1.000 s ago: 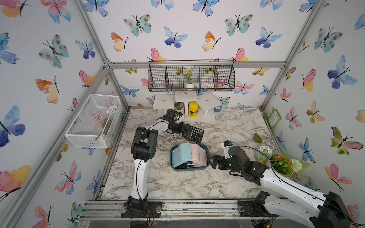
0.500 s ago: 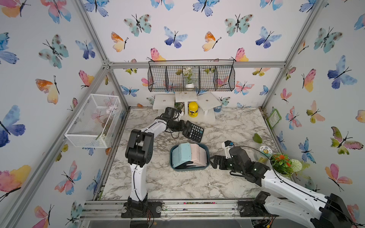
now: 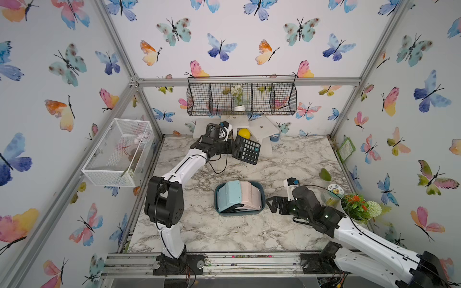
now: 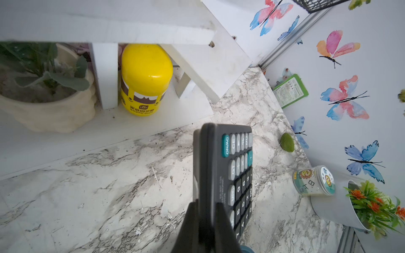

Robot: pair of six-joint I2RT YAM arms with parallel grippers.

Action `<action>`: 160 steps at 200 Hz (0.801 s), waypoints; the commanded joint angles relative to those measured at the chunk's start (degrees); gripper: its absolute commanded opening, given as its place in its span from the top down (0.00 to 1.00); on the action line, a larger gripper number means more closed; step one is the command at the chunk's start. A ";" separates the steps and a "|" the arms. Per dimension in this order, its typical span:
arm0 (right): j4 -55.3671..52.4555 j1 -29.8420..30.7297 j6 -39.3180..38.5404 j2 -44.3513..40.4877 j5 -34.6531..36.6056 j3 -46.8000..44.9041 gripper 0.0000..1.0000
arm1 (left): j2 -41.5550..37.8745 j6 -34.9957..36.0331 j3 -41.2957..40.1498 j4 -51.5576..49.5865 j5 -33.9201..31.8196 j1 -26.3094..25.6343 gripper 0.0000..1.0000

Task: Put the calculator in the storage box
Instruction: Pick up the calculator at the center of the board, then place the calculator in the storage box.

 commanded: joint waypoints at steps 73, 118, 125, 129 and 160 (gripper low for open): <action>-11.97 -8.90 -6.10 -3.25 5.00 7.78 0.02 | -15.56 15.79 -10.60 10.19 -8.29 -10.52 1.00; -10.73 -25.45 -12.81 -0.37 -15.72 10.92 0.01 | -21.74 23.09 -19.79 14.06 1.79 -10.86 1.00; -9.58 -28.12 -13.18 0.22 -20.12 10.77 0.02 | -22.50 24.19 -21.52 15.00 1.77 -11.17 1.00; -9.14 -29.11 -13.23 0.49 -21.76 10.75 0.01 | -22.73 25.12 -22.42 15.37 1.62 -11.53 1.00; -6.30 -34.69 -13.58 5.43 -29.15 11.98 0.01 | -24.49 32.29 -28.11 17.00 -2.19 -14.50 1.00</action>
